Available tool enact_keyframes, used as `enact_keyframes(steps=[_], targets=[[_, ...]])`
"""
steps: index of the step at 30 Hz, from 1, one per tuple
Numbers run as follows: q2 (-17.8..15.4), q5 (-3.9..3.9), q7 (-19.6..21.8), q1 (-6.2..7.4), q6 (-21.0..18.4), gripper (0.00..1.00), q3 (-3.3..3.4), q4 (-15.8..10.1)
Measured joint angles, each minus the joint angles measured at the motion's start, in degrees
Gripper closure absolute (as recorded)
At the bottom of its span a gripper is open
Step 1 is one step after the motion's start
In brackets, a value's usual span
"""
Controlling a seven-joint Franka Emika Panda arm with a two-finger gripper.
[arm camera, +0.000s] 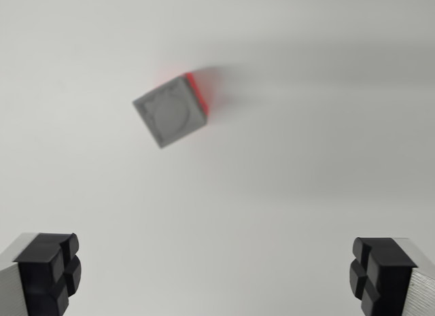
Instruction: Destack cube
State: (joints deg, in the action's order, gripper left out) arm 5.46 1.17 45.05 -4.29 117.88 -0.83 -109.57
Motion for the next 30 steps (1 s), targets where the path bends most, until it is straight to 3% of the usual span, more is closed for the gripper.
enact_keyframes(steps=[19,30], targets=[[0.3,0.00,-0.7,0.06,0.2,0.00,-0.04,-0.1],[2.0,-0.03,-4.0,0.24,2.5,0.00,-0.46,-1.2]])
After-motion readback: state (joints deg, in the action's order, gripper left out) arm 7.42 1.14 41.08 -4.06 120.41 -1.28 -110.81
